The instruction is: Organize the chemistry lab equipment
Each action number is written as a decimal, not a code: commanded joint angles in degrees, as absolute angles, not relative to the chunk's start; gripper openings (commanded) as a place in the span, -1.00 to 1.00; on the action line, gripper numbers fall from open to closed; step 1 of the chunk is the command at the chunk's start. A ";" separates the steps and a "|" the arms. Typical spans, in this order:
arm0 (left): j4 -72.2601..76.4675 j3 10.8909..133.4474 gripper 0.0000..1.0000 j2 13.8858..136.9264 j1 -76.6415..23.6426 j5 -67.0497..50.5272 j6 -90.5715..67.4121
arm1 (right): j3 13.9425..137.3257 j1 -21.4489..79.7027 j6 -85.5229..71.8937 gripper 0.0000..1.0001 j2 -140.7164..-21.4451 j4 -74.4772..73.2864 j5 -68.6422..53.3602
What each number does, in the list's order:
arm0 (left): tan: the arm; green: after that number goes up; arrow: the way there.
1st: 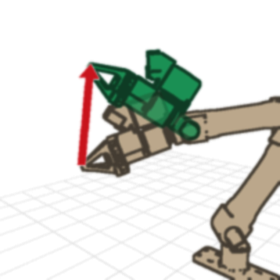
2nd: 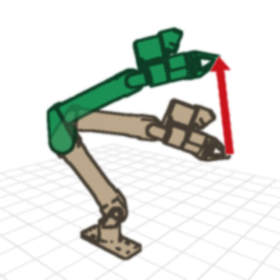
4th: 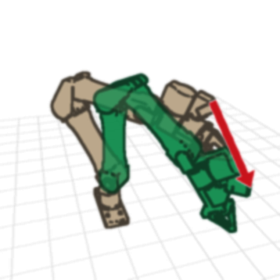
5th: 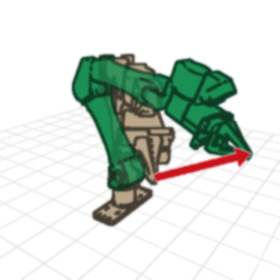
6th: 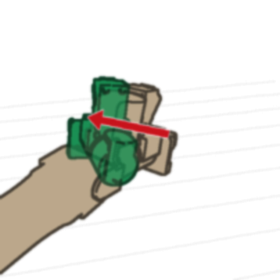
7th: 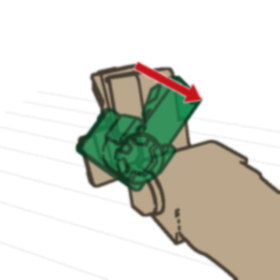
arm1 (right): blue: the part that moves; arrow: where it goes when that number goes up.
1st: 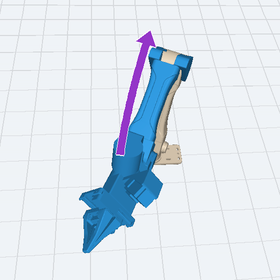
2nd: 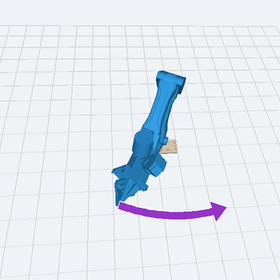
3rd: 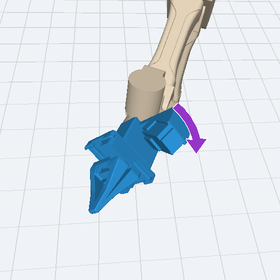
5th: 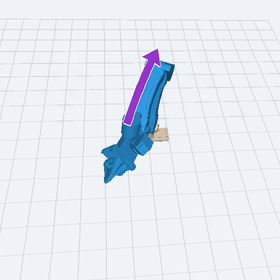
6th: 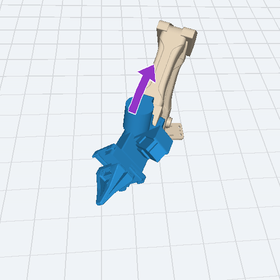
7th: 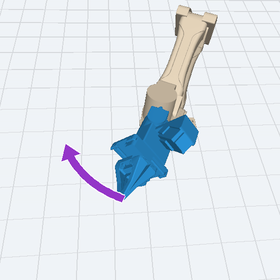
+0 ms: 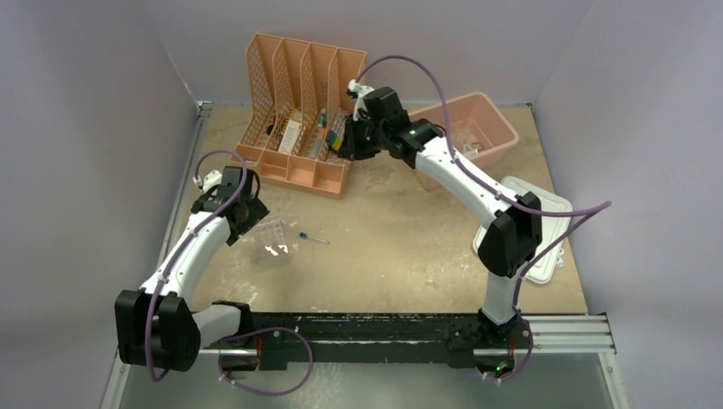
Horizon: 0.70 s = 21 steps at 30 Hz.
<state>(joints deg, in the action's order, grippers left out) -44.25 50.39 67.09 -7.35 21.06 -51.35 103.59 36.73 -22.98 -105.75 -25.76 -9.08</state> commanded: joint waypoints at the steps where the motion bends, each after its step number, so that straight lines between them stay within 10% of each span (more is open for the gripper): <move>1: -43.06 46.33 0.46 66.09 -5.68 22.77 -50.59 | 109.14 40.93 -16.77 -0.82 -108.38 -29.34 -8.81; 21: -20.29 42.77 0.09 77.66 -4.21 -2.75 -48.14 | 109.78 42.87 -15.55 -0.83 -111.72 -30.28 -8.52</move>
<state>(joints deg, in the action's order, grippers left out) -26.59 40.84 74.54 -4.51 3.49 -50.15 106.94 42.65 -17.10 -111.77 -28.84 -9.69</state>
